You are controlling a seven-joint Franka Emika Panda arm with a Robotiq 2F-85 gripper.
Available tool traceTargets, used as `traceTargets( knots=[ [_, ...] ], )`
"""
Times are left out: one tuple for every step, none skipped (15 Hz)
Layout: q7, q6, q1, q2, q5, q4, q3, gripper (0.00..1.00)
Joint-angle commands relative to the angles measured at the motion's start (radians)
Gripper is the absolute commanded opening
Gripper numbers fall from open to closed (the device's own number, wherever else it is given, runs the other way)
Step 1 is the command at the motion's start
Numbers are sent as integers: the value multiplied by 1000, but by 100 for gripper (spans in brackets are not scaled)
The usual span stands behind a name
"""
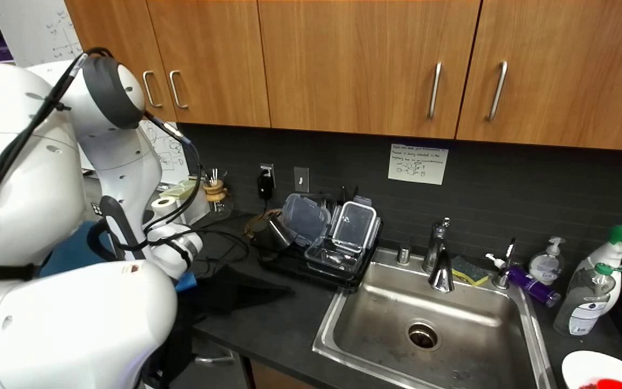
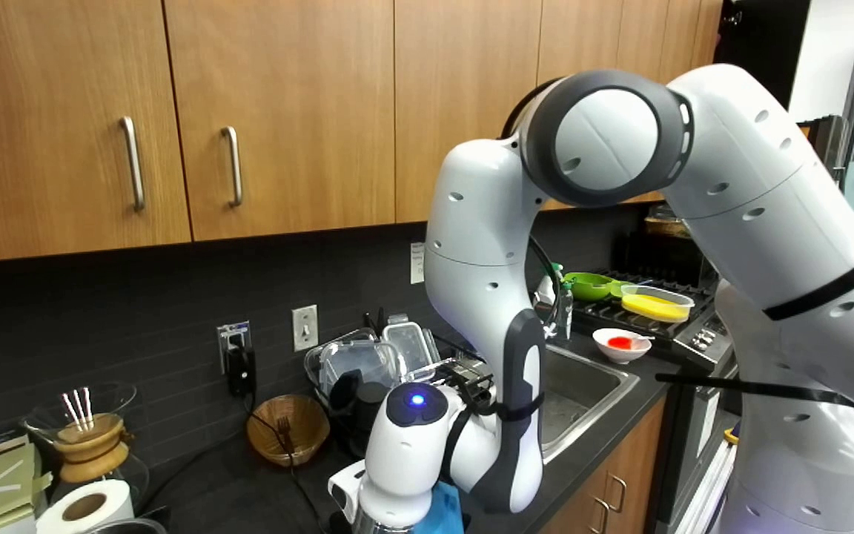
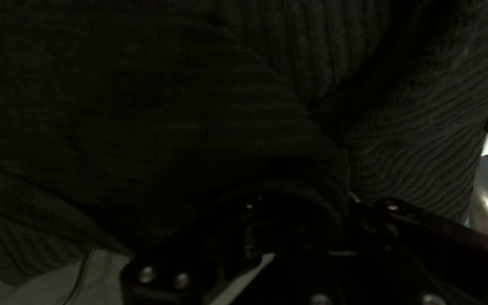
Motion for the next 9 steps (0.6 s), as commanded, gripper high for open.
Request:
traceTargets(
  knots=[
    [-4,-6,47,37,-3,-22,-51,2],
    [0,-3,61,36,1,-24,-61,2],
    [5,0,90,32,7,-30,-84,2],
    [7,8,114,32,10,-33,-105,2],
    [12,13,141,31,16,-41,-127,2],
    [16,27,167,39,22,-42,-151,2],
    [22,43,190,44,30,-52,-174,2],
    [26,59,216,53,43,-59,-198,2],
    [27,80,242,60,60,-70,-223,2]
  ],
)
